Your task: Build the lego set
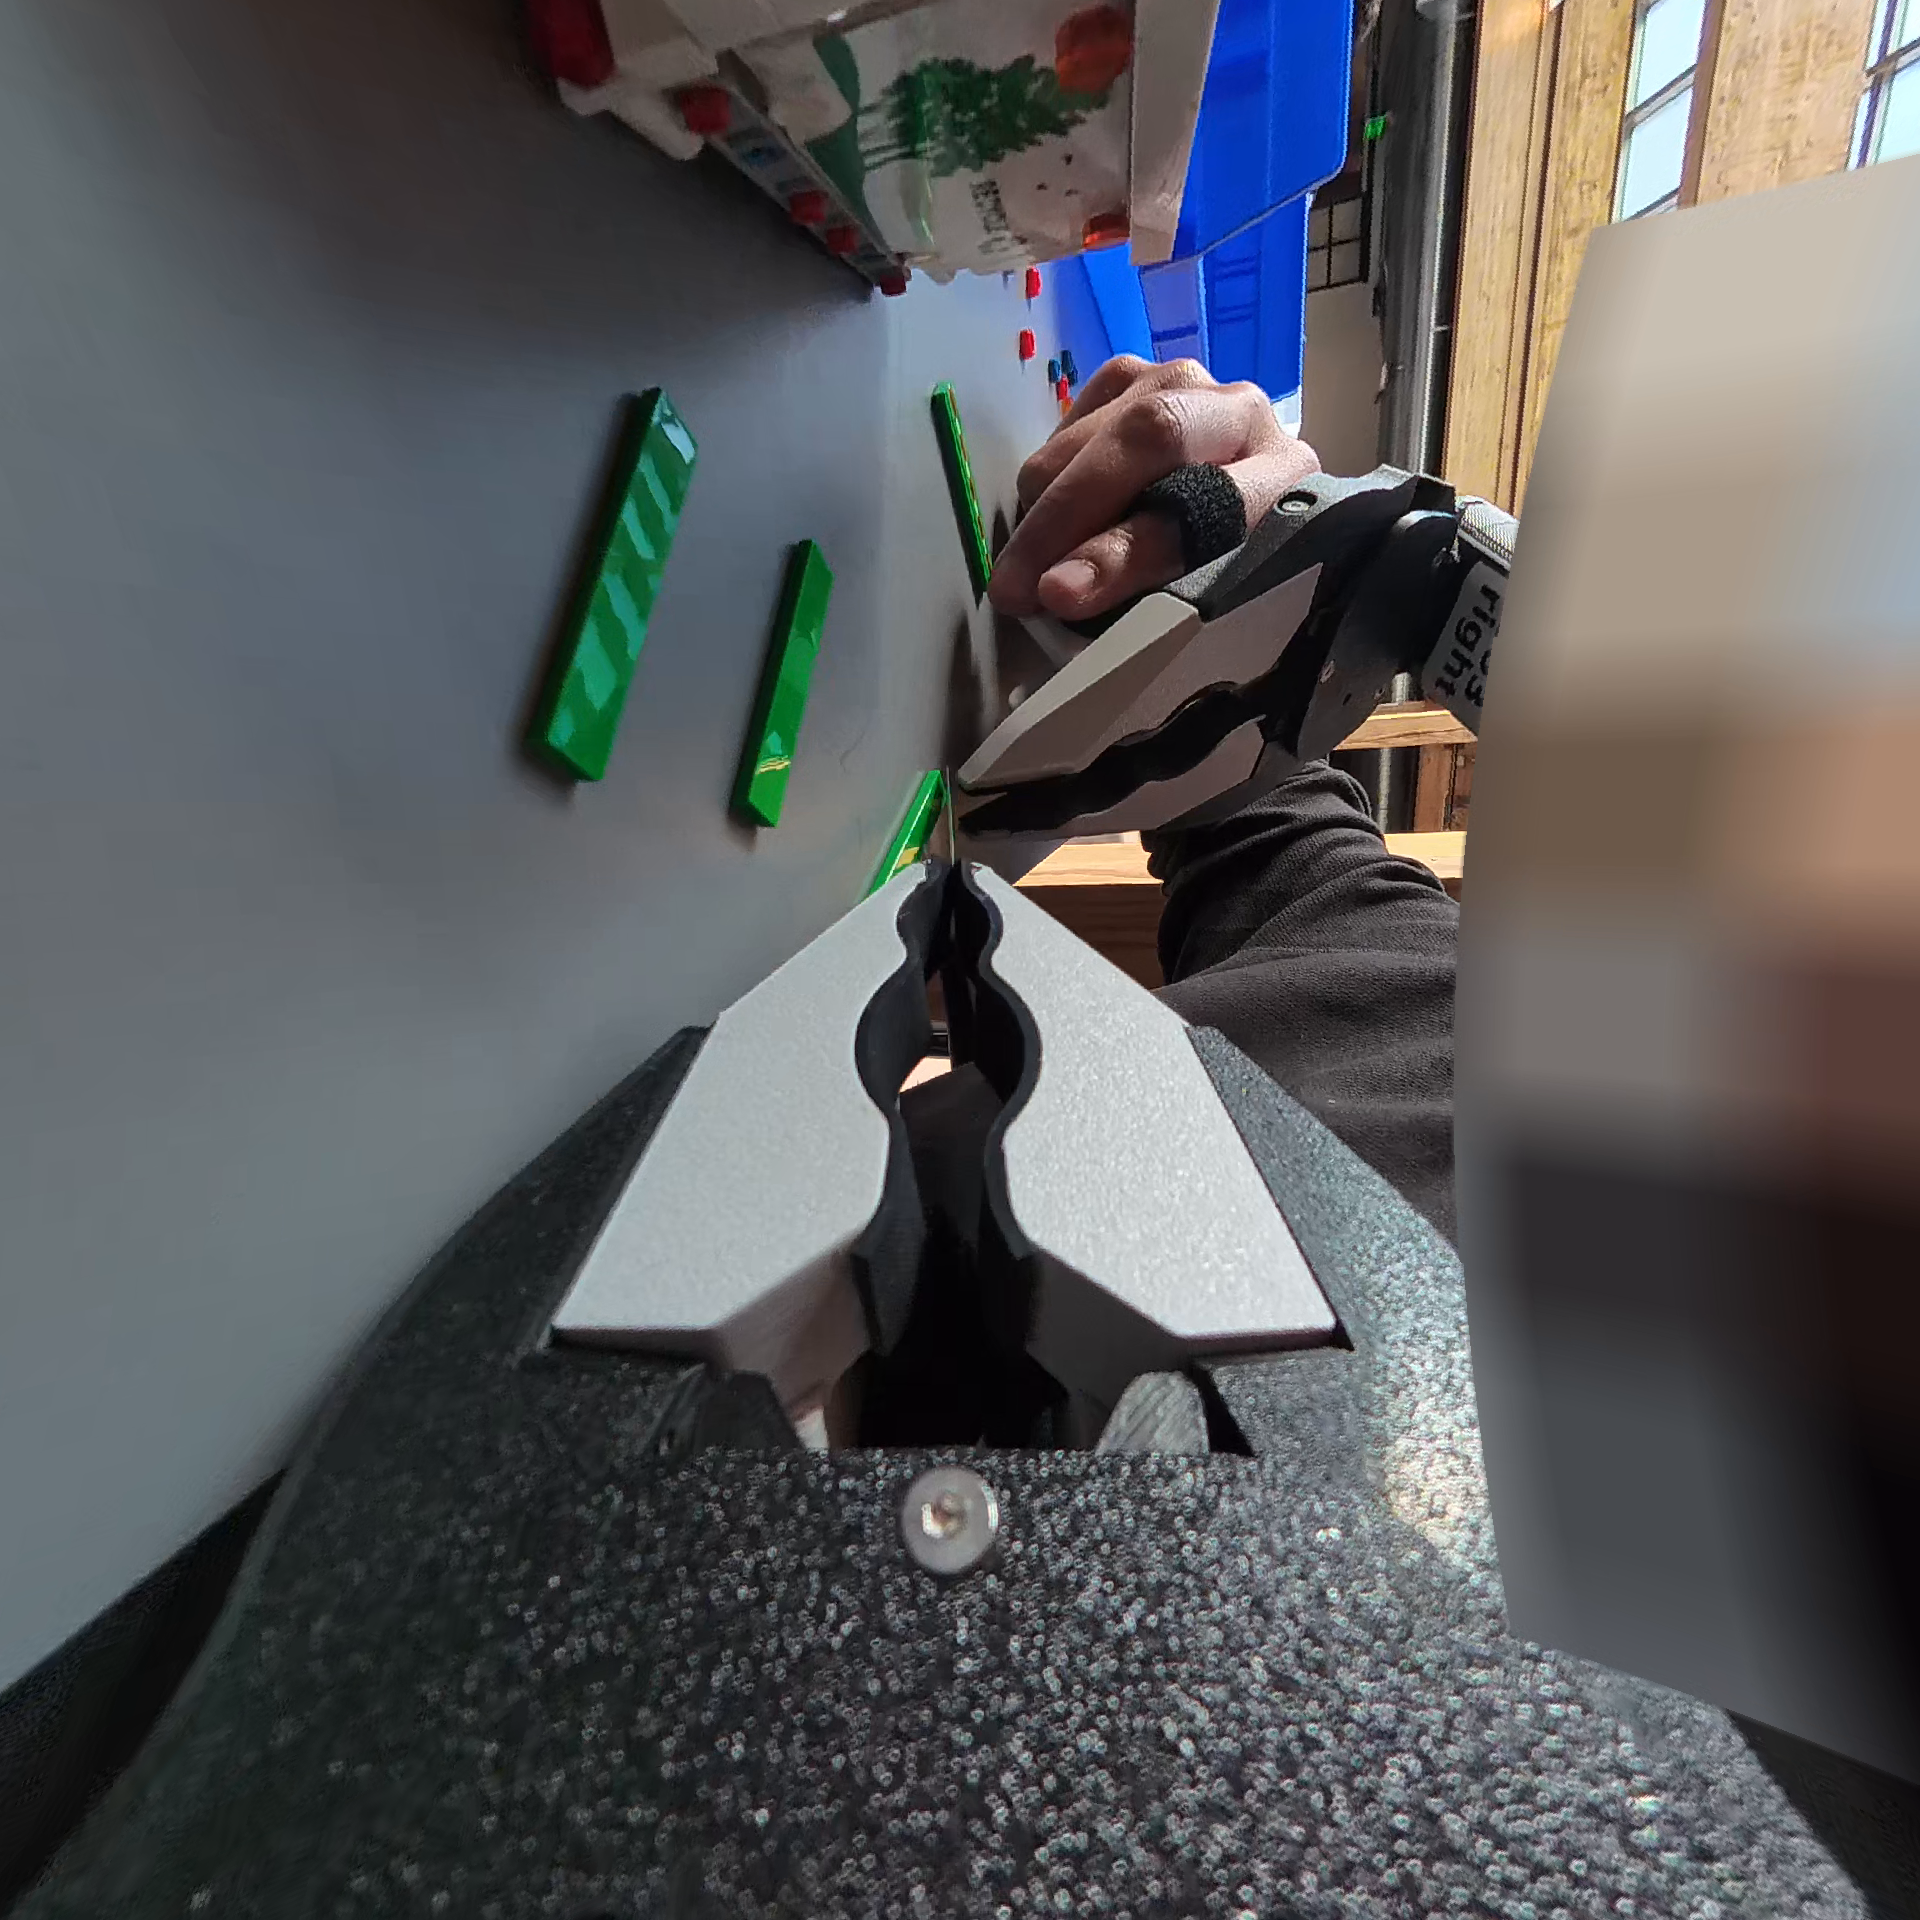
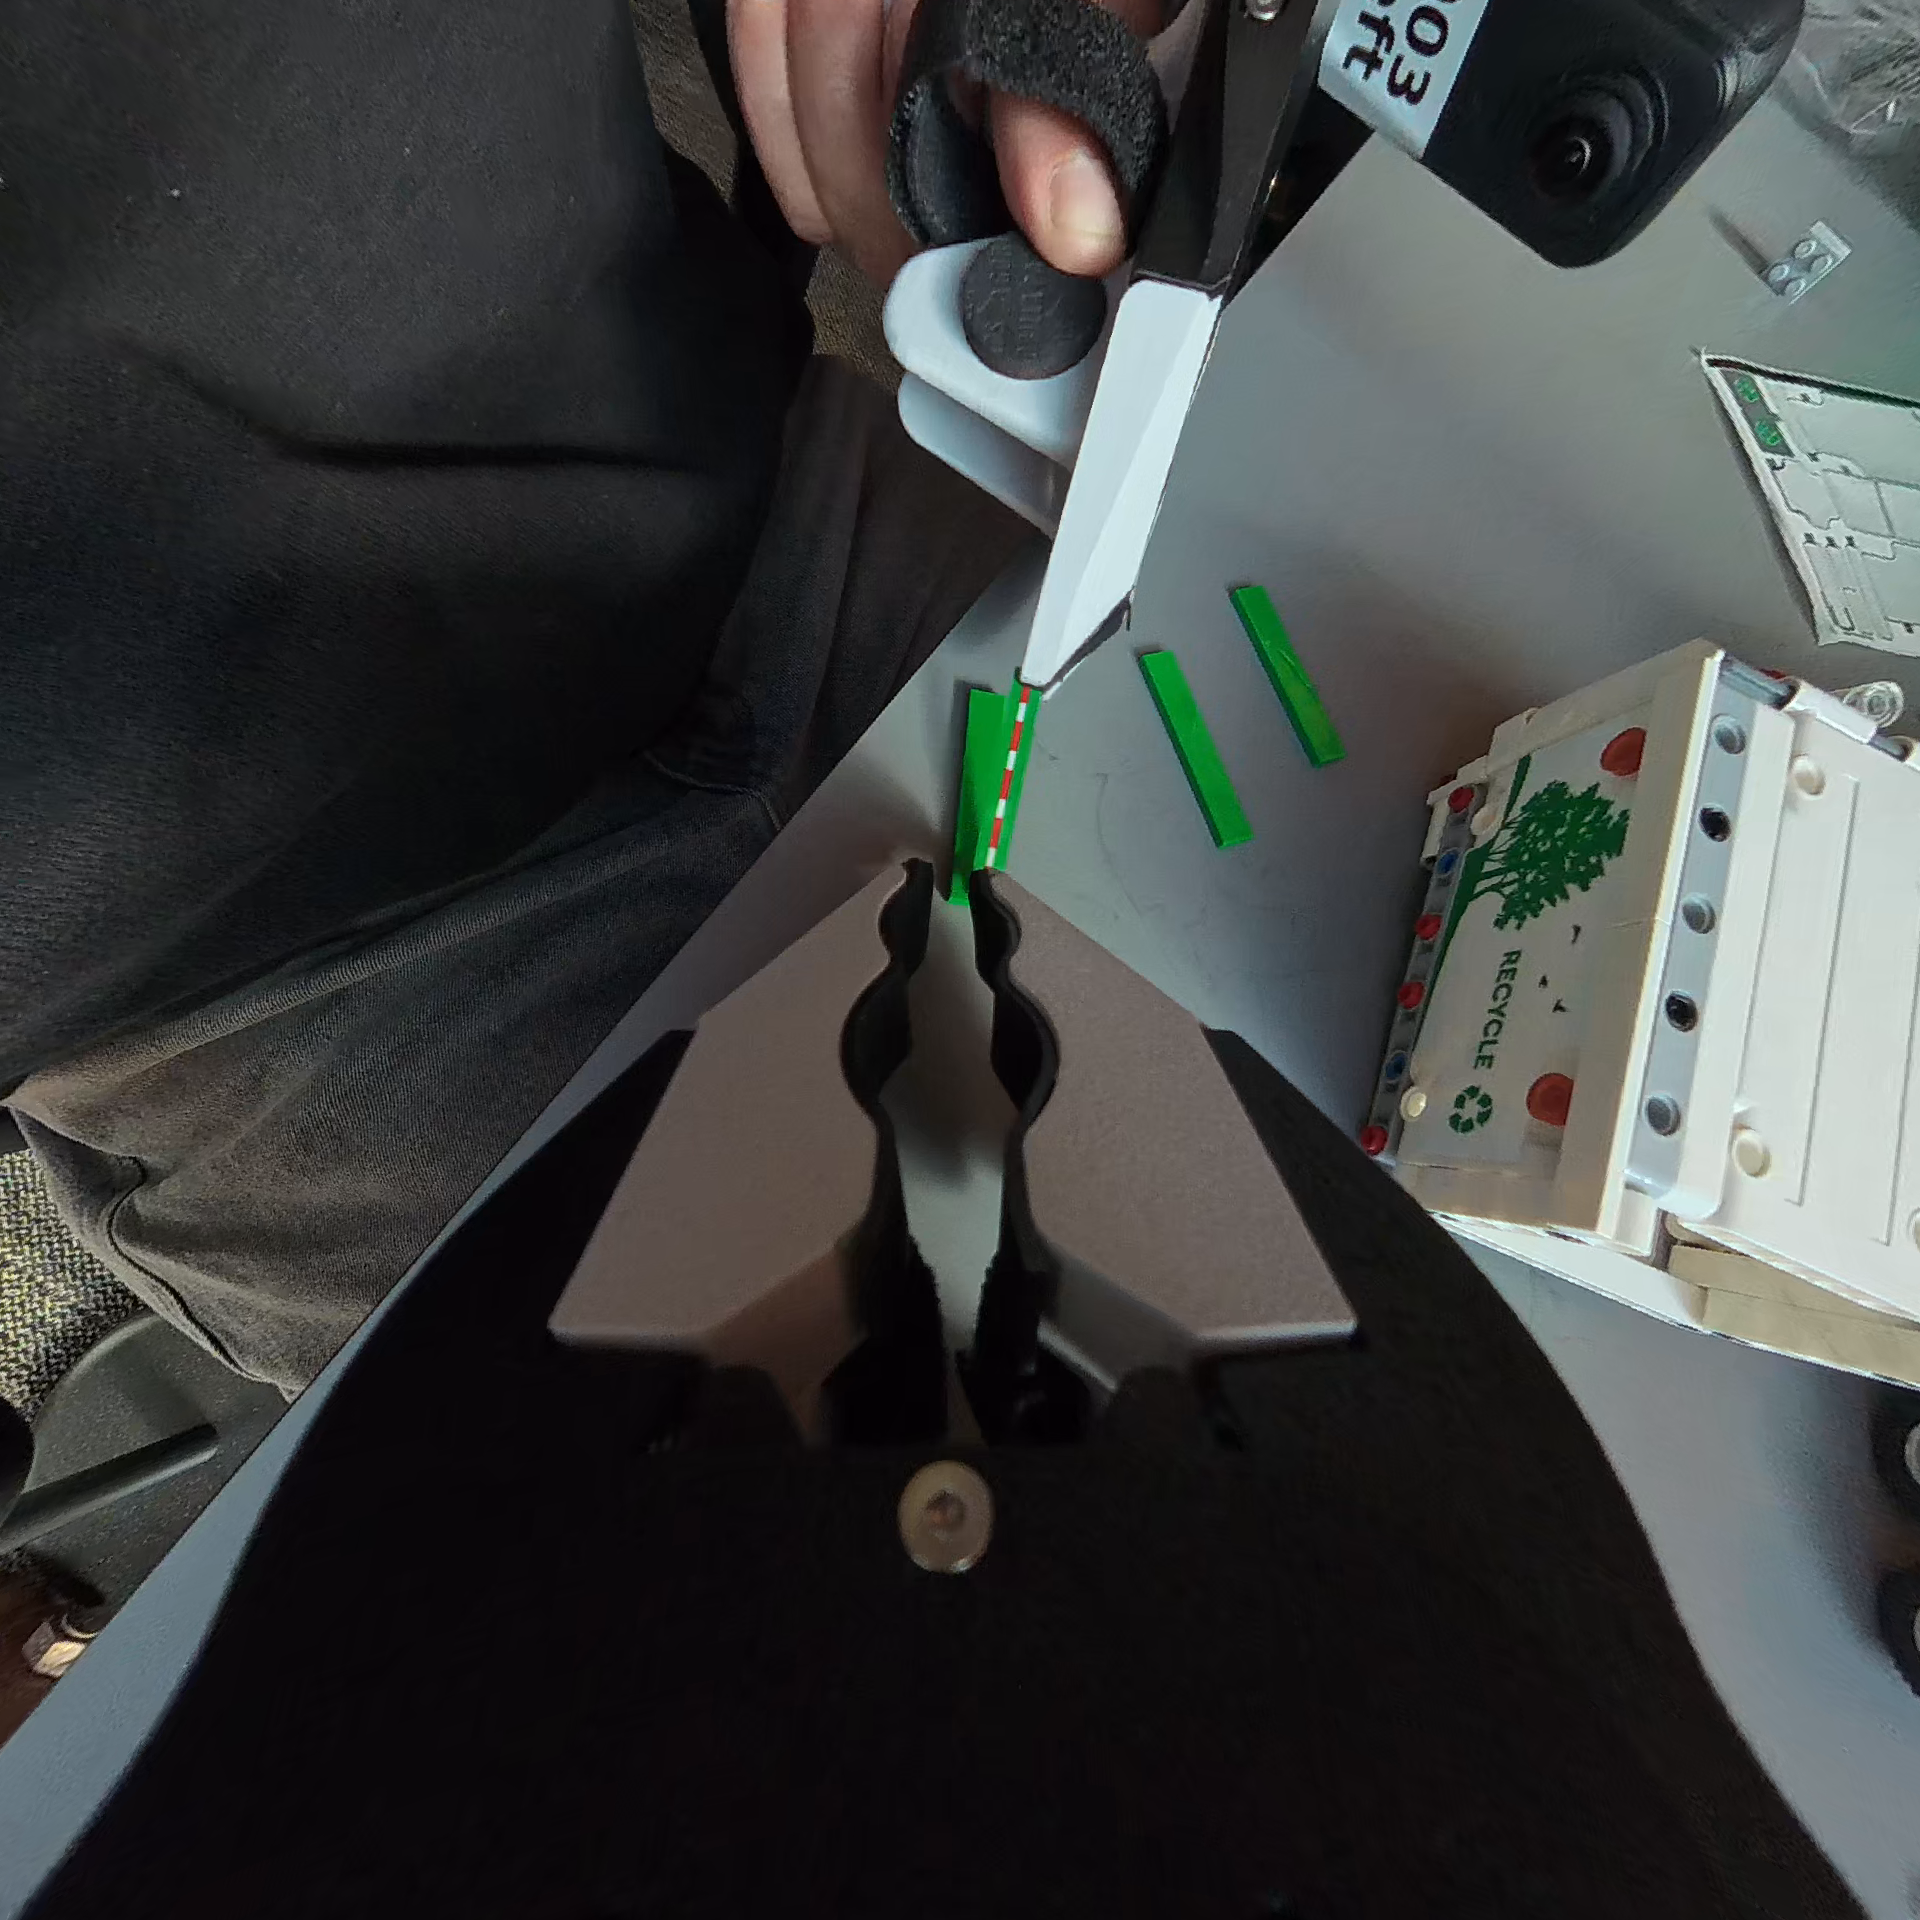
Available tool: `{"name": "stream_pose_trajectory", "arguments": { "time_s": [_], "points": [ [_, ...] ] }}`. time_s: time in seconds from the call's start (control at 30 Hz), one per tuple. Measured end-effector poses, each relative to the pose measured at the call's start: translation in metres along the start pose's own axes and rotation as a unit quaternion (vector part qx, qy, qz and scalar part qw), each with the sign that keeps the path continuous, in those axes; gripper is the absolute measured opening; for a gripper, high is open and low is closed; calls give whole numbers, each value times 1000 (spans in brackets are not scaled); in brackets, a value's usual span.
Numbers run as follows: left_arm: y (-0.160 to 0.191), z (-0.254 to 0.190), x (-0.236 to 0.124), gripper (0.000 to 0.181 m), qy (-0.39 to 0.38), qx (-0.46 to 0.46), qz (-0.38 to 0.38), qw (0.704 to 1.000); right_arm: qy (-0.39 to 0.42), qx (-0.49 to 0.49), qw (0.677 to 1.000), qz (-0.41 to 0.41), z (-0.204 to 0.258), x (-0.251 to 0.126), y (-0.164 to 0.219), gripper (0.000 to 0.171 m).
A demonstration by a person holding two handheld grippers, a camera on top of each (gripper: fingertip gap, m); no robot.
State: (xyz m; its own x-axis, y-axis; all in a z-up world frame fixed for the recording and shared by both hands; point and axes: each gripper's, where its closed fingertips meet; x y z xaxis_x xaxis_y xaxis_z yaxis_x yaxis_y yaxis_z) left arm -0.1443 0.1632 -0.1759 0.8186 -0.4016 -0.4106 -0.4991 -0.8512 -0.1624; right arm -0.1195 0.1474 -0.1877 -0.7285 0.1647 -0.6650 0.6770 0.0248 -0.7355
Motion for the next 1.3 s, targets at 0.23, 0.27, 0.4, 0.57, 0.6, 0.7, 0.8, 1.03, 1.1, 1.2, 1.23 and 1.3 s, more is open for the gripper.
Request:
{"name": "stream_pose_trajectory", "arguments": {
  "time_s": [0.23, 0.27, 0.4, 0.57, 0.6, 0.7, 0.8, 1.03, 1.1, 1.2, 1.23, 1.3],
  "points": [
    [2, -5, -1, 0, -24, -7, -28, 999, 5, -3, 1000, -6, 0, -1, -2, 7],
    [2, -5, 0, 0, -34, -6, -35, 999, 5, -4, 1000, -6, 0, -1, -2, 7],
    [5, -4, 3, 0, -62, 7, -49, 997, 10, -12, 1000, -3, 0, -1, -1, 6],
    [6, -10, 2, 0, -67, 12, -52, 996, 11, -12, 1000, -7, 0, -2, -2, 6],
    [5, -11, 1, 0, -70, 19, -52, 996, 12, -12, 1000, -7, 0, -2, -2, 7],
    [3, -11, 0, 0, -75, 32, -49, 995, 17, -14, 1000, -12, -1, -3, -3, 7],
    [5, -12, 1, 0, -62, 19, -41, 997, 19, -5, 1000, 1, -3, -1, 0, 18],
    [6, -12, 0, 0, -62, 20, -32, 997, 12, 6, 1000, 1, -3, -1, 1, 16],
    [5, -11, -1, 0, -62, 18, -34, 997, 12, 3, 1000, -2, -3, -1, 0, 15],
    [5, -10, -1, 0, -61, 15, -33, 997, 14, -4, 1000, -5, -2, -2, -1, 14],
    [5, -10, -1, 0, -60, 14, -32, 998, 13, -6, 1000, -7, -1, -2, -2, 12],
    [5, -9, -1, 0, -59, 13, -33, 998, 11, -7, 1000, -9, -1, -2, -2, 11]
  ]
}}
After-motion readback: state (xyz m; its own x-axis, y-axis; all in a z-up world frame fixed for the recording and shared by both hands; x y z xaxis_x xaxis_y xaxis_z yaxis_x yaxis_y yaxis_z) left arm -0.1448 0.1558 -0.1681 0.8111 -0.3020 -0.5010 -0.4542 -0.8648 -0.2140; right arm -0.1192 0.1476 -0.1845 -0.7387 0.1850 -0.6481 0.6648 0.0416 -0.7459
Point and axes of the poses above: each gripper's, where its closed fingertips meet, x out along the fingers, y out of its underside, z = x × y across the jaws, and after that the axes turned 9 degrees about -y, right-handed
